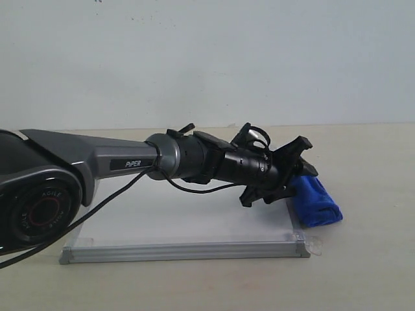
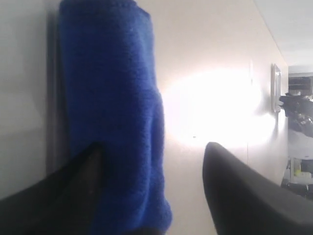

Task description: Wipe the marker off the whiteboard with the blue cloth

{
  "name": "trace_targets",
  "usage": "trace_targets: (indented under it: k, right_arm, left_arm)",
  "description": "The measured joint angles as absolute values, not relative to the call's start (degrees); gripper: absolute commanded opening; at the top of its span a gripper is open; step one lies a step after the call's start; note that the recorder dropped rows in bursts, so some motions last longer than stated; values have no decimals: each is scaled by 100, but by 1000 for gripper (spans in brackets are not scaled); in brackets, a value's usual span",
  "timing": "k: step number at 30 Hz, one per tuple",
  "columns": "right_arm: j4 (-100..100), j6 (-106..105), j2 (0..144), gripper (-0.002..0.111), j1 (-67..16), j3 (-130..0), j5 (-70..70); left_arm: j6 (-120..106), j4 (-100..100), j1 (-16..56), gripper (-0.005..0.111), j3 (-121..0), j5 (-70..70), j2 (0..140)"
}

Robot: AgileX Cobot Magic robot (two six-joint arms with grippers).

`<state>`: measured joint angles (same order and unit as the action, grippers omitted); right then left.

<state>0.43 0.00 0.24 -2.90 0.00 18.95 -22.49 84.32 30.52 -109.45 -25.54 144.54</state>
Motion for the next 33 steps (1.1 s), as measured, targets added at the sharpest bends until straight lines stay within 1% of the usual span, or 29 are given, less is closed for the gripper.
trace_targets:
  k: [7, 9, 12, 13, 15, 16, 17, 23, 26, 30, 33]
  right_arm:
    - [43, 0, 24, 0, -290, 0, 1895]
    - [43, 0, 24, 0, -290, 0, 1895]
    - [43, 0, 24, 0, -290, 0, 1895]
    - [43, 0, 24, 0, -290, 0, 1895]
    - [43, 0, 24, 0, -290, 0, 1895]
    - [43, 0, 24, 0, -290, 0, 1895]
    - [43, 0, 24, 0, -290, 0, 1895]
    - [43, 0, 24, 0, -290, 0, 1895]
    - [43, 0, 24, 0, -290, 0, 1895]
    - [43, 0, 24, 0, -290, 0, 1895]
    - [43, 0, 24, 0, -290, 0, 1895]
  left_arm:
    - [-2577, 8371, 3016, 57, -11088, -2842, 14442]
    - [-2593, 8343, 2943, 54, -11088, -3022, 14442]
    - [-2603, 8318, 2776, 41, -11088, -3415, 14442]
    - [-2614, 8318, 2723, 32, -11088, -3583, 14442]
    - [-2731, 8310, 2596, 20, -11088, -3943, 14442]
    - [-2830, 8310, 2549, 9, -11091, -4093, 14442]
    - [-2943, 8305, 2481, 4, -11091, -4325, 14442]
    - [-3371, 8276, 2315, 4, -11091, -5267, 14442]
    - [-3470, 8230, 2306, 4, -11091, -5431, 14434]
    - [-3565, 8207, 2316, 4, -11091, -5173, 14396]
    - [-3484, 8207, 2391, 4, -11091, -4527, 14394]
